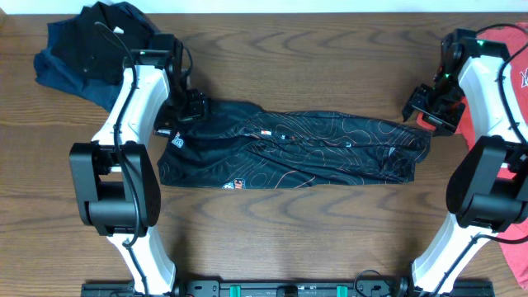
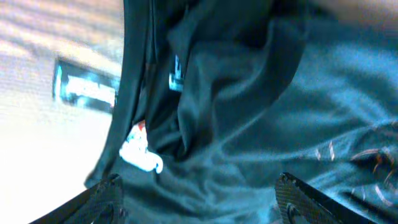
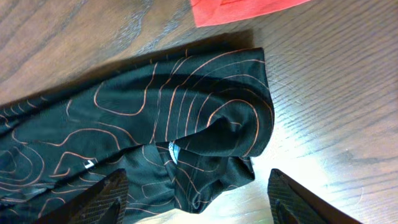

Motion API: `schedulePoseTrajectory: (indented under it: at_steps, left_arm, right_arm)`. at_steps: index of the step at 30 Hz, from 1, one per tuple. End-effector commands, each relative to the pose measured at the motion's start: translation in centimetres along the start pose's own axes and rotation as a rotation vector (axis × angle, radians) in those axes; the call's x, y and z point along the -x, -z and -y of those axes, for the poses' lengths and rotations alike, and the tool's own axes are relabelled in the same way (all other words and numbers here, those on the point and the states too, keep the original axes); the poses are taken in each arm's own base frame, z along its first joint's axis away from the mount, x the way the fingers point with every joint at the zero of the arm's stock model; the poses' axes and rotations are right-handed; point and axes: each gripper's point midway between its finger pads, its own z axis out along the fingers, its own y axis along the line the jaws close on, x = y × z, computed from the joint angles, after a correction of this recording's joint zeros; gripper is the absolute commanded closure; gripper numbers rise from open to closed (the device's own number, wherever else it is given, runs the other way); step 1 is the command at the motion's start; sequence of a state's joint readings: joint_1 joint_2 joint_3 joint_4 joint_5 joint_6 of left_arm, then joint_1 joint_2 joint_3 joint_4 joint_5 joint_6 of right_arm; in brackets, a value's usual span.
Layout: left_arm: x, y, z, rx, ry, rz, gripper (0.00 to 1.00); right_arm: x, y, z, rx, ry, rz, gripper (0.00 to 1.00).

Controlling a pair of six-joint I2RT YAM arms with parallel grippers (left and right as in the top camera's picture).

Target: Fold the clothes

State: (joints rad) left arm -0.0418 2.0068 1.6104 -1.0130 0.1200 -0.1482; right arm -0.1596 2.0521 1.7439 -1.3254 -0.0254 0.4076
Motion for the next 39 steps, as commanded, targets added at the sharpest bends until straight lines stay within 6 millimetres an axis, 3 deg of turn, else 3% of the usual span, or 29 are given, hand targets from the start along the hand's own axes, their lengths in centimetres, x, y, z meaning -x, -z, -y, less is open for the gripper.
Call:
schedulePoseTrajectory:
  at_steps: [1, 4, 9, 25, 29, 36, 37, 39]
  left_arm:
    - [0.7, 0.2, 1.2, -0.074, -0.066, 0.025, 0.2]
    - [1.8, 0.3, 2.8, -0.153, -0.122, 0.072, 0.2]
    - [2.9, 0.1, 2.9, -0.153, -0.166, 0.115, 0.2]
    - [2.0, -4.4, 2.4, -0.133, -0.203, 0.015, 0.23]
    - [2.3, -4.7, 2.4, -0.134, -0.204, 0.021, 0.33]
    - [2.1, -4.7, 2.4, -0.134, -0.202, 0.014, 0.89]
    - [2.0, -4.7, 2.4, -0.133, -0.202, 0.01, 0.94]
    - [1.4, -4.7, 2.2, -0.13, -0.198, -0.014, 0.94]
  right_arm:
    - [0.0, 1.0, 0.1, -0.008, 0.027, 0.036, 0.21]
    - [0.0, 1.0, 0.0, -0.007, 0.028, 0.038, 0.13]
    - [-0.2, 1.0, -0.3, -0.009, 0.059, 0.036, 0.11]
    - [-0.7, 0.9, -2.2, -0.007, 0.113, 0.048, 0.1]
    - [-0.7, 0.9, -2.2, -0.006, 0.112, 0.051, 0.1]
    - [-0.9, 0.3, -2.1, -0.01, 0.112, 0.041, 0.11]
    - [-1.0, 0.1, -2.0, -0.012, 0.112, 0.037, 0.11]
    - [-1.3, -0.7, -1.9, -0.017, 0.112, 0.026, 0.11]
